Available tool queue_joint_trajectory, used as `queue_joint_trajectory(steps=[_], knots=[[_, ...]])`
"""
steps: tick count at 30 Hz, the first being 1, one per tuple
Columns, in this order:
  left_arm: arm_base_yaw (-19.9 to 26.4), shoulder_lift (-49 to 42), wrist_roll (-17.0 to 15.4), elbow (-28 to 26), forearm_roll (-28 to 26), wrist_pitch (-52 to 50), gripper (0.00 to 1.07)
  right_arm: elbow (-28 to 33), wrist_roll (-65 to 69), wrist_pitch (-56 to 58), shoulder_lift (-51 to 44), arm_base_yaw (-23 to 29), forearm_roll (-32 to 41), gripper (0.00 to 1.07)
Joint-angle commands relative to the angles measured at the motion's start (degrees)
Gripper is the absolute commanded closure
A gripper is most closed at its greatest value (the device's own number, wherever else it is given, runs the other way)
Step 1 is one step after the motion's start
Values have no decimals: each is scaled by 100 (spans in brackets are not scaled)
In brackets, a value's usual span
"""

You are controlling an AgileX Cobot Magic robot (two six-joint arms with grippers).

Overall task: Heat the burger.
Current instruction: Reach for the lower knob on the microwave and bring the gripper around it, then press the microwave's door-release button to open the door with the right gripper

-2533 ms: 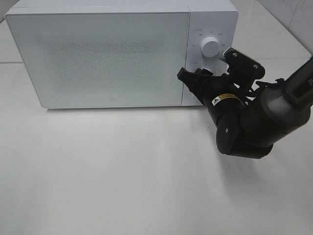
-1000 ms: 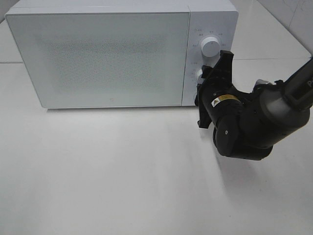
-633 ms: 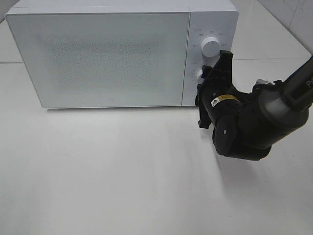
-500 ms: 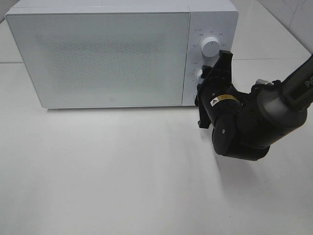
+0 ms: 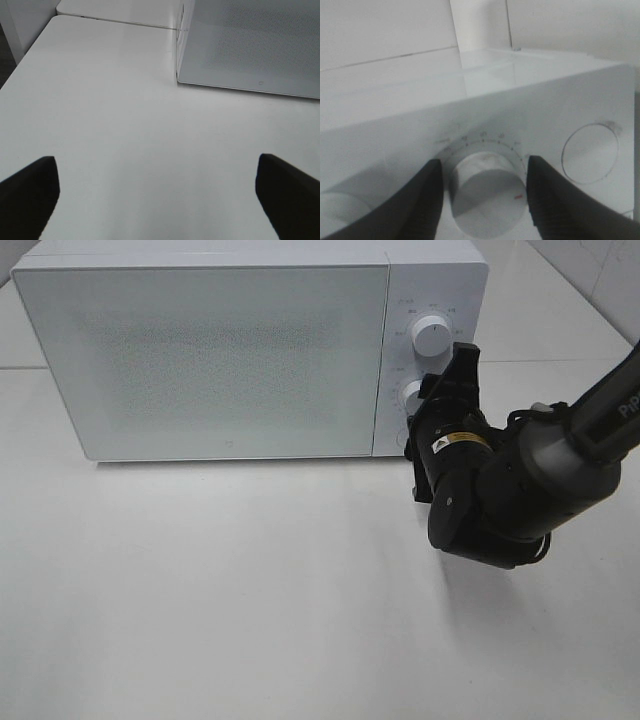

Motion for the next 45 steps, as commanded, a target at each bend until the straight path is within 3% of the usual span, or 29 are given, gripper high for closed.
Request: queue_joint_trajectory(steps=[1,7,27,36,42,45], knots=[[17,-92,-23,17,-46,0,6,-178,-132,-1077,-86,-120,160,41],[17,-92,-23,17,-46,0,6,-160,-269,-1077,-86,-97,23,30],[17,-92,-23,17,-46,0,6,613,-1140,-235,-590,481,-493,31],[17,-92,-23,17,-46,0,6,1146,-3753,1215,-1719,481,-579,31],[17,-92,-23,17,-46,0,6,1192,-7024,2590,-2424,481,-579,31],[17,-92,-23,17,-46,0,6,1192,-7935,2956,-2550,481,-567,31]])
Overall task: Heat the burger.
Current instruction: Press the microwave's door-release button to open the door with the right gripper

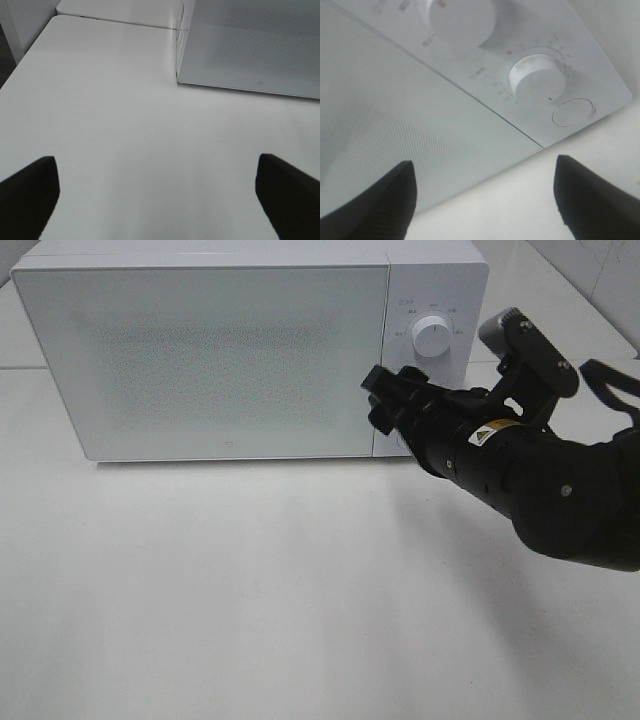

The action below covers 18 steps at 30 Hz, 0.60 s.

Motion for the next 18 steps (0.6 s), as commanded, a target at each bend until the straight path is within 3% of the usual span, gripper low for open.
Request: queue_joint_trajectory(steps=[1,5,12,16,18], knots=[[17,-92,-23,17,-46,0,6,6,-1627,670,-235,11,-74,31],[17,-92,-23,17,-46,0,6,6,-3191,1570,-487,11,-74,31],[17,-92,-23,17,-46,0,6,-23,-3724,2951,-940,-298,-189,31],[17,-92,-23,17,-46,0,6,-23,-3398,3971,-1341,-573,-928,31],[17,-92,-23,17,-46,0,6,-23,-2796,4738,-1696,-762,-1713,31]])
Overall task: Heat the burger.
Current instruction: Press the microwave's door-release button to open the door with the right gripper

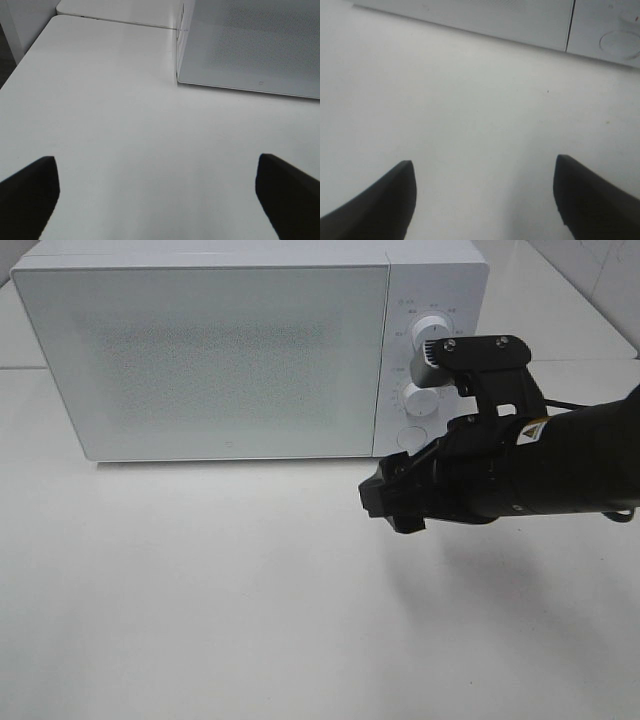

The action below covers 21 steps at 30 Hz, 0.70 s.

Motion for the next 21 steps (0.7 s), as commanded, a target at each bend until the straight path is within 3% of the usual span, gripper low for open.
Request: queue_joint_trajectory(steps=[1,3,8,15,21], knots=[[17,-92,-23,17,-46,0,6,-23,487,768,-309,-160,-722,31],[17,-92,-23,17,-46,0,6,-23,1232,1421,-699,-258,-1581,31],[17,-92,-23,17,-46,0,6,-23,2045,2338,-1518,-258,-2412,31],[17,-92,-23,17,-46,0,6,-23,2108,3575,-2744,-258,-2498,31],[17,-92,-23,17,-46,0,6,-23,2108,4085,-3214,-258,-2498,31]])
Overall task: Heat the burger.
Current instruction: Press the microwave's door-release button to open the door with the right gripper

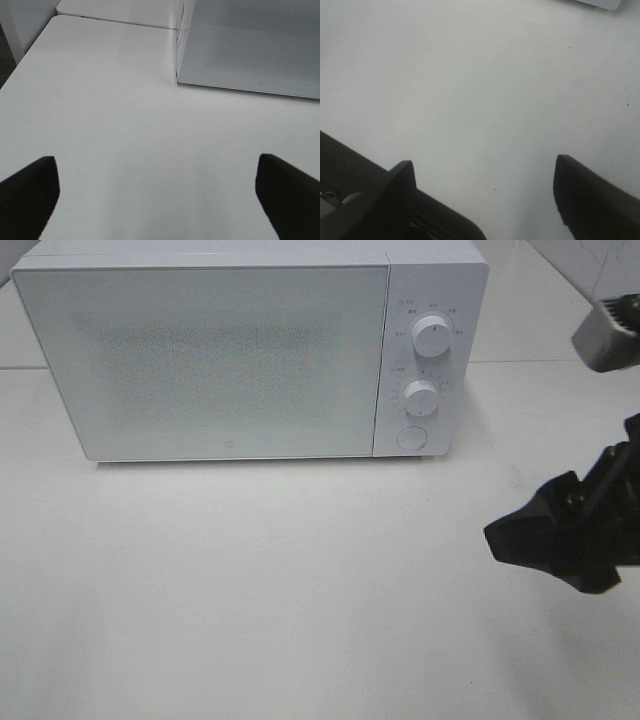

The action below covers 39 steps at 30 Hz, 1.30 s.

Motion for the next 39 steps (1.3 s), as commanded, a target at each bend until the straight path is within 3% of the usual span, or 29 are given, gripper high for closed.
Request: queue_joint_trajectory(steps=[1,14,16,19,22,27,39], knots=[[17,-92,-23,17,-46,0,6,-17,17,630,-498,-40,-46,31],[17,-92,-23,17,-46,0,6,327,-46,1077,-2515,-252,-115,31],[17,-92,-23,17,-46,0,6,476,-46,1255,-3163,-842,-138,31],[17,-92,-23,17,-46,0,6,533,-46,1283,-3644,-1272,-183,31],[17,-92,-23,17,-46,0,6,533,-46,1283,-3810,-1375,-183,31],[17,-92,-23,17,-46,0,6,533,-92,1295,-4813,-2137,-195,31],[17,-80,-23,17,-46,0,6,441,-155,1667,-5558,-2836,-195,31]])
